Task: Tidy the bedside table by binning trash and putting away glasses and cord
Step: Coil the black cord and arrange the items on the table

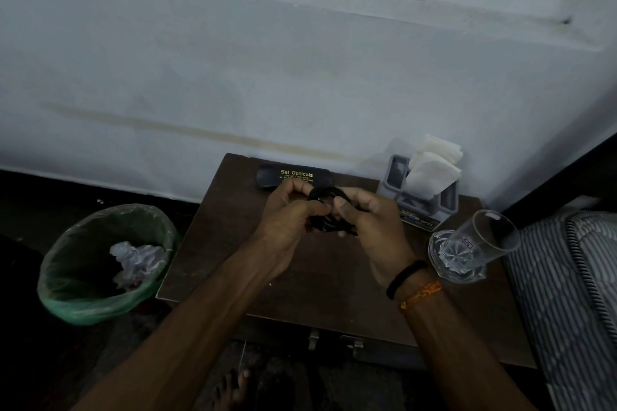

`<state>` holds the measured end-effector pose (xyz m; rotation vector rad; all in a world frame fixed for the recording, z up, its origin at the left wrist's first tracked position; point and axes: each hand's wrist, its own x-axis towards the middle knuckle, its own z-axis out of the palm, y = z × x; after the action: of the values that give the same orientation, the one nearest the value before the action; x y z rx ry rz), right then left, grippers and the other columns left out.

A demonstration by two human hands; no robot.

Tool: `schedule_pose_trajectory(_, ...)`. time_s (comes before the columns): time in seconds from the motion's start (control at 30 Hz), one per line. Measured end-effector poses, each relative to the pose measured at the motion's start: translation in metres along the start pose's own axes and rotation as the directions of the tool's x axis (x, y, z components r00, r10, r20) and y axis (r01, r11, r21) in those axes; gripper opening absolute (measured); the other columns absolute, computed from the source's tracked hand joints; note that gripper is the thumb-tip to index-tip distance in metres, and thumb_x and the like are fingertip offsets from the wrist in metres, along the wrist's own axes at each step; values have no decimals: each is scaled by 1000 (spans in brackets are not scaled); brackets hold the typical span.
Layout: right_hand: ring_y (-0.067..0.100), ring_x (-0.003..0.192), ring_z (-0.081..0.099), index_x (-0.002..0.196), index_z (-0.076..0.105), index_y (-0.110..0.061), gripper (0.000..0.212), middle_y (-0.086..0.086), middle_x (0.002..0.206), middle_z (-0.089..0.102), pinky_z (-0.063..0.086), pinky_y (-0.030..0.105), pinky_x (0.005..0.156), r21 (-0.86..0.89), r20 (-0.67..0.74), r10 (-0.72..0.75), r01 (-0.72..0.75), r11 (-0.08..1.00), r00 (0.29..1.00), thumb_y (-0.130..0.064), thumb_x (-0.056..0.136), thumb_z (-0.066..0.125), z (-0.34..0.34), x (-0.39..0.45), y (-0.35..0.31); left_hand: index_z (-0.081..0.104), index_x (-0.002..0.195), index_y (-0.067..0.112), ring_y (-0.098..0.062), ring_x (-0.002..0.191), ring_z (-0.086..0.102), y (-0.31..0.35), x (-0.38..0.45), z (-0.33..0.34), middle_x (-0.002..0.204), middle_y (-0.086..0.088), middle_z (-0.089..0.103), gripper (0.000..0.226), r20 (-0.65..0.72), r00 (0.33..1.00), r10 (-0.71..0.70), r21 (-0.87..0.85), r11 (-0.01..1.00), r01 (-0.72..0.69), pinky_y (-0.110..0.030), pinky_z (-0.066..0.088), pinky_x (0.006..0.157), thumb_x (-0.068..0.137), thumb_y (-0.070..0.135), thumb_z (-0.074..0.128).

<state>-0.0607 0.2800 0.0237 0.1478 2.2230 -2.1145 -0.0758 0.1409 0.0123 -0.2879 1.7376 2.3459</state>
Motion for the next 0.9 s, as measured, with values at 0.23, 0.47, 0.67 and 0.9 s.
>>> schedule_pose_trajectory(0.23,10,79,65,110,71,-16,23,6,100,73,47,20,51,-27,-56,-39,38,999,998,-8,97,55,2,2,1,68,92,7,-17,82,65,7,-1,-11,90,-9,70,11,206,965,-160,-28,985,169,-25,54,68,82,10,72)
schedule_pose_trajectory(0.47,5,63,54,110,69,-14,24,1,89,68,36,18,44,157,-62,-5,15,987,998,-11,102,47,0,6,-5,62,107,-7,-20,84,71,20,-1,-15,94,-16,70,19,333,925,-181,-321,901,292,-28,60,75,94,0,50)
schedule_pose_trajectory(0.67,12,72,60,112,68,-4,24,2,82,67,46,22,56,281,30,35,-43,959,999,-13,101,49,-6,5,-6,70,86,1,-11,71,67,8,2,-12,77,-6,71,19,225,967,-122,-228,958,174,-20,57,64,90,-7,53)
schedule_pose_trajectory(0.9,7,65,64,98,66,-5,19,-6,67,60,56,29,66,243,37,54,-61,968,998,-7,101,48,-16,8,-5,71,91,0,-15,68,64,-1,13,-24,77,-13,68,12,-16,998,-67,-74,995,66,-20,55,61,91,-1,59)
